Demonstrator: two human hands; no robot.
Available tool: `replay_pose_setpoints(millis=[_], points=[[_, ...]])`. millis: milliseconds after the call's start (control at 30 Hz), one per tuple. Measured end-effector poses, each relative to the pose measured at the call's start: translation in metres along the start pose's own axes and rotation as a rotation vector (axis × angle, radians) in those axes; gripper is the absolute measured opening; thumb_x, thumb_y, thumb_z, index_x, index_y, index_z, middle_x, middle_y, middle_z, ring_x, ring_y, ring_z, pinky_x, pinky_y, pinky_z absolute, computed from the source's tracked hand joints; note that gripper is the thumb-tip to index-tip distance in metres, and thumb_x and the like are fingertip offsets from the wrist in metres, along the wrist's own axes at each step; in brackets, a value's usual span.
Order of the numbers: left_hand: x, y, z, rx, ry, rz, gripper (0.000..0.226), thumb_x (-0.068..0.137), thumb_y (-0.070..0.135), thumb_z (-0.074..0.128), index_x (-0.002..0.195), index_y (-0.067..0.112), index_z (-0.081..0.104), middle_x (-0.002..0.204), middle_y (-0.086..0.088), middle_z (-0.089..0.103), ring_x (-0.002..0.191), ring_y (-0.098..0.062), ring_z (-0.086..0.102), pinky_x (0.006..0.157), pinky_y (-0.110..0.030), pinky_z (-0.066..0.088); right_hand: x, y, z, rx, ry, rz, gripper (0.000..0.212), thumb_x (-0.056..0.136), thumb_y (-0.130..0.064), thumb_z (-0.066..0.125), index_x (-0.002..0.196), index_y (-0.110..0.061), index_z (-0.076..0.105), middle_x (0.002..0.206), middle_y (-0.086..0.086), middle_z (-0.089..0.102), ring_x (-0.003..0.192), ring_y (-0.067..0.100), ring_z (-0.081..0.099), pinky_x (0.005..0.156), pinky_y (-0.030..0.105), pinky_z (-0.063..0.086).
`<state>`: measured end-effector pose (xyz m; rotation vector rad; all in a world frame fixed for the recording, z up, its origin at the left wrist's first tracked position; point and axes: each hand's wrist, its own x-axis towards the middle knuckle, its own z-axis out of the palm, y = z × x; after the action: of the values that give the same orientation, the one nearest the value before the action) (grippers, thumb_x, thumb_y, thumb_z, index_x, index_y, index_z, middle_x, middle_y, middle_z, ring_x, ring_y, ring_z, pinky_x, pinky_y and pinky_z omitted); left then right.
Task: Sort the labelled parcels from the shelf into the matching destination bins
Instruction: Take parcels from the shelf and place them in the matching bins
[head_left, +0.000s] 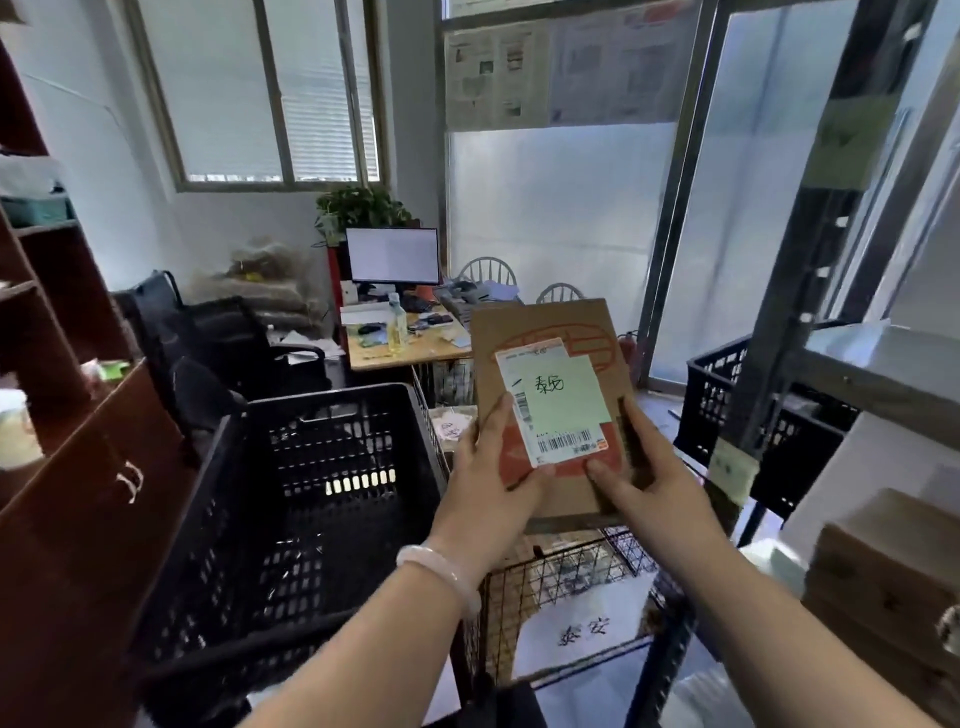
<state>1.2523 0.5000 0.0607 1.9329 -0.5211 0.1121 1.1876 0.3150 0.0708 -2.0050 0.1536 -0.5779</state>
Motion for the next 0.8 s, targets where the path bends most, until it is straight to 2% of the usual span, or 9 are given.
replay_pose_setpoints(millis=[133, 267, 333, 433, 500, 567, 633, 733, 800], points=[[0.036, -0.032, 0.006, -0.031, -0.032, -0.097, 0.077, 0.085, 0.053, 0.065, 0.125, 0.084, 0.007, 0.157, 0.018, 0.015, 0.133, -0.014, 0.036, 0.095, -0.029, 0.038, 0.041, 0.018, 0.019, -0.029, -0.059, 0.069, 0.078, 0.084, -0.039, 0.073, 0.144, -0.055, 0.027, 0.115, -0.036, 0.051, 0.11, -0.004, 0.055, 0.094, 0.029, 0.049], [0.066, -0.059, 0.01, 0.05, -0.085, -0.185, 0.078, 0.087, 0.055, 0.063, 0.141, 0.067, 0.009, 0.155, 0.008, 0.021, 0.123, -0.014, 0.042, 0.092, -0.028, 0.039, 0.073, 0.045, 0.038, -0.025, -0.127, 0.149, 0.079, 0.084, -0.037, 0.074, 0.146, -0.052, 0.028, 0.121, -0.017, 0.056, 0.106, 0.006, 0.058, 0.093, 0.036, 0.053], [0.078, -0.07, 0.012, 0.113, -0.108, -0.228, 0.079, 0.088, 0.056, 0.061, 0.146, 0.061, 0.008, 0.156, 0.005, 0.02, 0.122, -0.015, 0.041, 0.091, -0.027, 0.037, 0.086, 0.059, 0.046, -0.045, -0.162, 0.18, 0.08, 0.083, -0.039, 0.074, 0.147, -0.049, 0.027, 0.121, -0.013, 0.056, 0.108, 0.011, 0.058, 0.092, 0.035, 0.052], [0.093, -0.082, 0.017, 0.211, -0.174, -0.344, 0.08, 0.089, 0.059, 0.059, 0.15, 0.053, 0.007, 0.156, 0.0, 0.02, 0.134, -0.027, 0.038, 0.099, -0.034, 0.039, 0.104, 0.082, 0.056, -0.014, -0.255, 0.26, 0.083, 0.082, -0.037, 0.076, 0.15, -0.042, 0.027, 0.125, -0.009, 0.056, 0.104, 0.012, 0.06, 0.083, 0.029, 0.056], [0.102, -0.087, 0.021, 0.294, -0.222, -0.384, 0.082, 0.089, 0.057, 0.059, 0.153, 0.047, 0.009, 0.155, -0.003, 0.021, 0.137, -0.028, 0.036, 0.104, -0.035, 0.037, 0.115, 0.098, 0.062, 0.026, -0.305, 0.317, 0.085, 0.079, -0.036, 0.078, 0.149, -0.04, 0.03, 0.129, -0.005, 0.057, 0.106, 0.015, 0.061, 0.087, 0.037, 0.057], [0.114, -0.092, 0.024, 0.39, -0.255, -0.401, 0.082, 0.089, 0.055, 0.06, 0.155, 0.041, 0.013, 0.154, -0.006, 0.02, 0.138, -0.028, 0.034, 0.109, -0.036, 0.035, 0.125, 0.112, 0.068, 0.042, -0.348, 0.347, 0.086, 0.078, -0.035, 0.08, 0.149, -0.038, 0.031, 0.132, -0.002, 0.056, 0.106, 0.016, 0.061, 0.088, 0.039, 0.056], [0.127, -0.094, 0.029, 0.446, -0.282, -0.447, 0.082, 0.089, 0.054, 0.06, 0.155, 0.037, 0.015, 0.152, -0.008, 0.02, 0.137, -0.031, 0.036, 0.111, -0.04, 0.036, 0.135, 0.125, 0.074, 0.04, -0.389, 0.379, 0.087, 0.077, -0.036, 0.08, 0.149, -0.039, 0.03, 0.135, 0.0, 0.054, 0.104, 0.015, 0.062, 0.082, 0.035, 0.058], [0.141, -0.1, 0.043, 0.525, -0.361, -0.555, 0.083, 0.088, 0.055, 0.06, 0.154, 0.03, 0.017, 0.147, -0.013, 0.02, 0.131, -0.035, 0.041, 0.109, -0.043, 0.039, 0.148, 0.141, 0.081, -0.031, -0.51, 0.458, 0.091, 0.077, -0.044, 0.077, 0.15, -0.045, 0.023, 0.139, 0.003, 0.052, 0.099, 0.02, 0.065, 0.074, 0.036, 0.061], [0.145, -0.107, 0.051, 0.569, -0.428, -0.626, 0.084, 0.086, 0.057, 0.062, 0.152, 0.025, 0.022, 0.143, -0.017, 0.026, 0.125, -0.034, 0.045, 0.108, -0.04, 0.04, 0.157, 0.152, 0.085, -0.188, -0.664, 0.484, 0.095, 0.078, -0.051, 0.073, 0.15, -0.05, 0.011, 0.143, 0.006, 0.047, 0.088, 0.015, 0.066, 0.058, 0.024, 0.058]])
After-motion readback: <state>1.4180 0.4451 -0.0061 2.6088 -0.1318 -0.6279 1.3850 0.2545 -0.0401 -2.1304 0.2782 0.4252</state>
